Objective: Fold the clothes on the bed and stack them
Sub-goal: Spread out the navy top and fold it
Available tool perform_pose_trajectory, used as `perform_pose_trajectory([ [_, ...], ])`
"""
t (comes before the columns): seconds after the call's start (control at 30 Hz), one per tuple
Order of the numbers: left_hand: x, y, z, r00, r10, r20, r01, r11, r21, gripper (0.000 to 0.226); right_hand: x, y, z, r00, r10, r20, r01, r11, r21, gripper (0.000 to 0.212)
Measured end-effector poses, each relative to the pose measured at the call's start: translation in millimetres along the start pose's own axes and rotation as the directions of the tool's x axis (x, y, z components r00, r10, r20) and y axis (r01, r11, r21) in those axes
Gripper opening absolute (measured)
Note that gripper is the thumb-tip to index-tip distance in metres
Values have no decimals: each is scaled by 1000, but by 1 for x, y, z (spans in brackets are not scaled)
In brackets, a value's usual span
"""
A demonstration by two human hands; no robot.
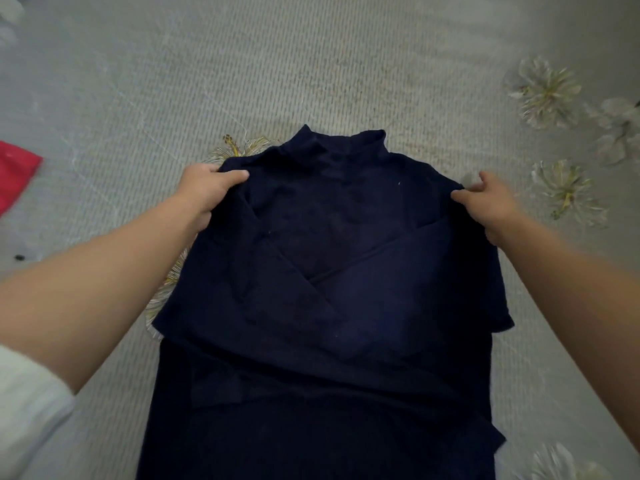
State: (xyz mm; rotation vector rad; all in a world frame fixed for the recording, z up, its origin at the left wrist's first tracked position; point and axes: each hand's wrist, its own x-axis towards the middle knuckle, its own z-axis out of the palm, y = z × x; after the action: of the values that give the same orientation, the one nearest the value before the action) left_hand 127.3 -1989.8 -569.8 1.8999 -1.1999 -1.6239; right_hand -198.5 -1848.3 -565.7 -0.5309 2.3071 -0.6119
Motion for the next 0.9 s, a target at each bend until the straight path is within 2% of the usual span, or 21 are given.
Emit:
perform_pose_trajectory([
  [0.1,4,12,-10,998,64,-29,-66,995,-69,22,13,4,11,996,64,-64,-69,995,-67,31],
  [0.17,1,16,-24,994,109,-23,-111,988,-105,23,16,10,9,990,36,-139,-38,999,-11,19],
  [0.2,-4,17,-32,992,125,-15,-125,985,-117,22,12,11,4,982,-4,-190,11,999,35,20],
  [0.27,-26,15,-49,984,177,20,-170,968,-182,27,-11,15,-12,944,-146,-295,182,978,98,27],
  [0.3,-42,11,-58,973,223,60,-205,953,-223,36,-31,20,-21,907,-261,-330,295,954,59,23],
  [0.37,-79,-9,-81,916,342,209,-302,932,-200,45,-73,52,-37,807,-485,-336,471,873,-129,9],
  [0.4,-98,-25,-93,862,400,311,-380,917,-123,37,-95,75,-42,768,-567,-298,513,823,-245,8],
  [0.43,-115,-45,-105,789,451,418,-485,874,-27,19,-113,100,-45,746,-623,-234,537,771,-342,9],
  [0.47,-129,-65,-115,725,473,501,-620,764,177,11,-128,123,-46,750,-643,-155,538,730,-423,11],
  [0.5,-137,-90,-124,644,493,585,-754,537,378,18,-139,144,-46,779,-624,-62,517,694,-500,18],
  [0.53,-143,-113,-128,597,463,656,-801,305,514,20,-148,160,-44,816,-577,27,483,656,-580,29],
  [0.57,-148,-133,-128,603,399,691,-780,113,616,24,-155,168,-41,849,-519,99,455,623,-636,39],
  [0.6,-156,-143,-123,660,303,688,-721,-3,693,32,-164,169,-36,867,-479,139,442,610,-657,43],
  [0.63,-162,-150,-115,691,270,671,-682,-63,728,39,-173,165,-30,867,-473,160,450,600,-661,43],
  [0.67,-170,-151,-105,708,266,655,-660,-80,747,42,-181,156,-23,848,-498,179,478,575,-664,43],
  [0.73,-179,-153,-86,699,295,651,-652,-109,750,47,-193,141,-8,767,-579,277,575,427,-698,37],
  [0.77,-181,-154,-78,699,284,656,-649,-133,749,50,-197,137,-2,749,-572,334,587,340,-735,35],
  [0.83,-181,-151,-70,737,234,635,-617,-152,772,45,-193,131,0,815,-426,392,532,284,-798,35],
  [0.9,-173,-143,-73,792,226,567,-550,-137,824,42,-176,131,-13,898,-238,369,434,352,-829,38],
])
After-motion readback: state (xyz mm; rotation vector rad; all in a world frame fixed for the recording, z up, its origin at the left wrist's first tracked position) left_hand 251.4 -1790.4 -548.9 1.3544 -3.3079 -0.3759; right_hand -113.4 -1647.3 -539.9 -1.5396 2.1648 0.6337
